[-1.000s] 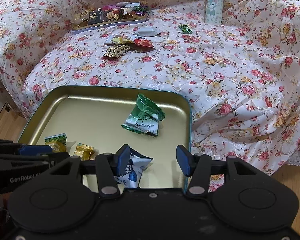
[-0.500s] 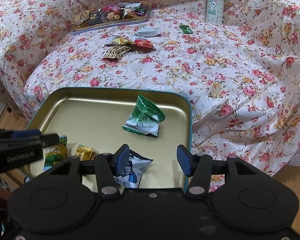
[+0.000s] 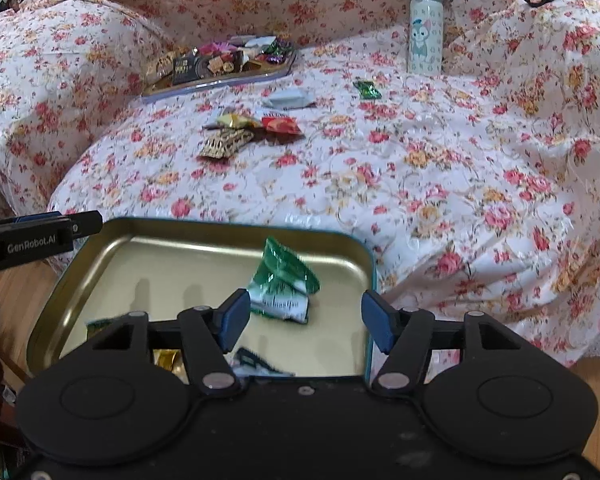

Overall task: Organize snacks
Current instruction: 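Withdraw both open tools from the tray back toward the snacks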

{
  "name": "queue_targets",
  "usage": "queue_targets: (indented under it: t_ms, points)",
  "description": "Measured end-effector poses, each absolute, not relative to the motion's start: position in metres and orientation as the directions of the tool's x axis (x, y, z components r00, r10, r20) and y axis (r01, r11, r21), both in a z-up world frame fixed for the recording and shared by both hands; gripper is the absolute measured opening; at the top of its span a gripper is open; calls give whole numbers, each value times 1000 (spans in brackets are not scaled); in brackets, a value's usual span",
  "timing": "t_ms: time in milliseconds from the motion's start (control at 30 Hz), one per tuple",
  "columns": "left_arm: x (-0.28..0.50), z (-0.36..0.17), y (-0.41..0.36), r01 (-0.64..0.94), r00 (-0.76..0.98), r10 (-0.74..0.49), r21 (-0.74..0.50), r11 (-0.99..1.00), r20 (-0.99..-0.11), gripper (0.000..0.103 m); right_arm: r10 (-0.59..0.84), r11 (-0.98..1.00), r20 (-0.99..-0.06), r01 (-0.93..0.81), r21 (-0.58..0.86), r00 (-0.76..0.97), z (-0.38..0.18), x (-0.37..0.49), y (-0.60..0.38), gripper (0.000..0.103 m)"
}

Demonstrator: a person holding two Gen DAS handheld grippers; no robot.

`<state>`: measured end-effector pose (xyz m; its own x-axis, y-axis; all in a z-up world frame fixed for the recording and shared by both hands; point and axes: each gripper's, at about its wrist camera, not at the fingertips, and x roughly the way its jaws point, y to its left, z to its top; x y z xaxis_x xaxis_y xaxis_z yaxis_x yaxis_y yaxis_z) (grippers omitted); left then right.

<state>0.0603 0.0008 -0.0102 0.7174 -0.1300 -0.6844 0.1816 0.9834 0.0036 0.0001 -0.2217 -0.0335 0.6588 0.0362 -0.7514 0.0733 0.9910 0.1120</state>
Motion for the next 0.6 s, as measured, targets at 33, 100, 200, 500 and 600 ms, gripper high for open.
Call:
queue_targets:
  t_ms: [33,100,200,500,600]
  points:
    - [64,-10,1,182,723,-127,9,983,-679,57,37,992,-748,66,108,663,-33,3,-221,65]
    - [71,-8,2,181,734,-120,22,983,-668,58,35,994,-738,53,96,673,-32,8,-221,66]
    - [83,-7,4,183,744,-118,31,983,-657,61,40,996,-730,34,87,682,-31,17,-221,67]
    - [125,-13,0,219,740,-124,63,974,-661,62,57,996,-713,5,84,698,-28,51,-223,68]
    - [138,-15,-3,237,734,-131,71,969,-666,62,58,996,-711,8,88,701,-26,67,-227,68]
